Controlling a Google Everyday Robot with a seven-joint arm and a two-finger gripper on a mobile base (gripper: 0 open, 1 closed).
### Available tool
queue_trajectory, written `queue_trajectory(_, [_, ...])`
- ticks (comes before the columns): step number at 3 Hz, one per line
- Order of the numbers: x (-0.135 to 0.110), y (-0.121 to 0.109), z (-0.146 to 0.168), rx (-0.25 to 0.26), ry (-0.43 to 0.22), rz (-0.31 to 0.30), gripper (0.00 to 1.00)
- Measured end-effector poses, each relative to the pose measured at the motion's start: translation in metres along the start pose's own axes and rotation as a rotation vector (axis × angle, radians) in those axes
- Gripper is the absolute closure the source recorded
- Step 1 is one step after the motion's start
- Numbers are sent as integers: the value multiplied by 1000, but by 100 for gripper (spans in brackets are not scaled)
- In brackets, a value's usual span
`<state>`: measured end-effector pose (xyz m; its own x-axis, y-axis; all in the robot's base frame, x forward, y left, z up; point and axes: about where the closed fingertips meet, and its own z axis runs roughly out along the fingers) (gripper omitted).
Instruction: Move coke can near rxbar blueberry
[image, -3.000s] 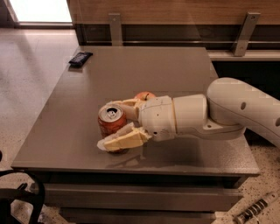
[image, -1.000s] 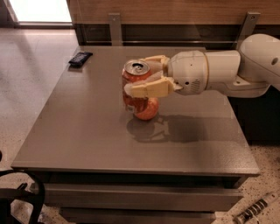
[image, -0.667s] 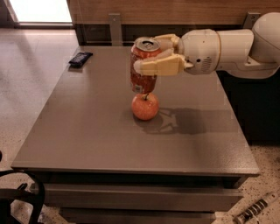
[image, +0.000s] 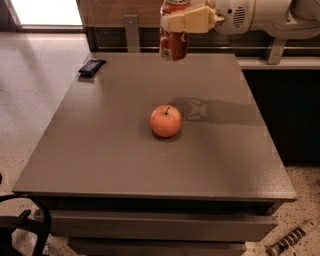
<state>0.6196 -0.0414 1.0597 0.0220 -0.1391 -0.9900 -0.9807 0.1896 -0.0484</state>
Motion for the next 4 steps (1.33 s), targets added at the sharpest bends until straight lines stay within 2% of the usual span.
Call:
queue_trajectory(1, [3, -39, 25, 106, 28, 46, 100])
queue_trajectory(2, [7, -61, 51, 188, -13, 57, 100])
queue_trajectory(3, [15, -89, 77, 269, -57, 41, 100])
queue_trajectory(4, [17, -101, 81, 302, -70, 35, 100])
